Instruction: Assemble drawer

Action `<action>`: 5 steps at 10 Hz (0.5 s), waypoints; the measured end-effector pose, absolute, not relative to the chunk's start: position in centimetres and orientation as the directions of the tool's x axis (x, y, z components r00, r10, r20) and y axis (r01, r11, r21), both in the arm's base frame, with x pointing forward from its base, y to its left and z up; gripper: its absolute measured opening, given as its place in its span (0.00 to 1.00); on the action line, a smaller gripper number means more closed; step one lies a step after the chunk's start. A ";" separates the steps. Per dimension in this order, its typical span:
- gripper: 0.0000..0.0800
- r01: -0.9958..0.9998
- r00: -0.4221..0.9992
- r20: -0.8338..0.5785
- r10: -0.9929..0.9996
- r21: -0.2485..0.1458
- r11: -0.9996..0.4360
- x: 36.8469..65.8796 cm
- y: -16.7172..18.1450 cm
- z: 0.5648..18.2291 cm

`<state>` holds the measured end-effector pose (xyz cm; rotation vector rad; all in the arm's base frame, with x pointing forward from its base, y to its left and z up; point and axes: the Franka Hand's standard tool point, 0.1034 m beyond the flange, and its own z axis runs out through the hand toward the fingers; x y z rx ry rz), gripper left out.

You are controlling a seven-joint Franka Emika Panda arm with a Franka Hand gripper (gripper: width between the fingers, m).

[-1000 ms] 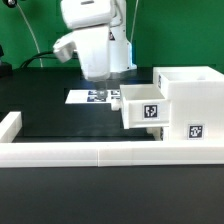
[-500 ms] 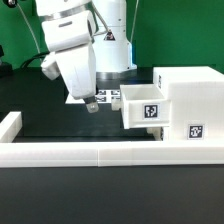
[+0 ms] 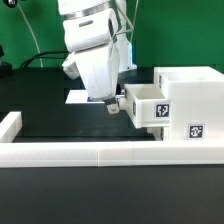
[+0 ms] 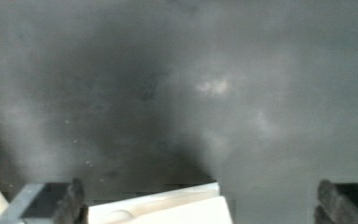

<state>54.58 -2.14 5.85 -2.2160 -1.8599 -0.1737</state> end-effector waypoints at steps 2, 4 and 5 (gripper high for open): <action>0.81 0.969 0.239 0.235 0.942 -0.114 -0.217 54.4 -0.7 5.6; 0.81 0.968 0.246 0.235 0.940 -0.119 -0.223 53.7 1.3 5.0; 0.81 0.963 0.261 0.229 0.938 -0.122 -0.239 53.3 1.8 4.7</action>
Offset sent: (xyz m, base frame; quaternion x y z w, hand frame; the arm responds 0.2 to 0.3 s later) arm -0.0102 0.0343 -0.0089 -0.0009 0.0009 0.0063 1.0000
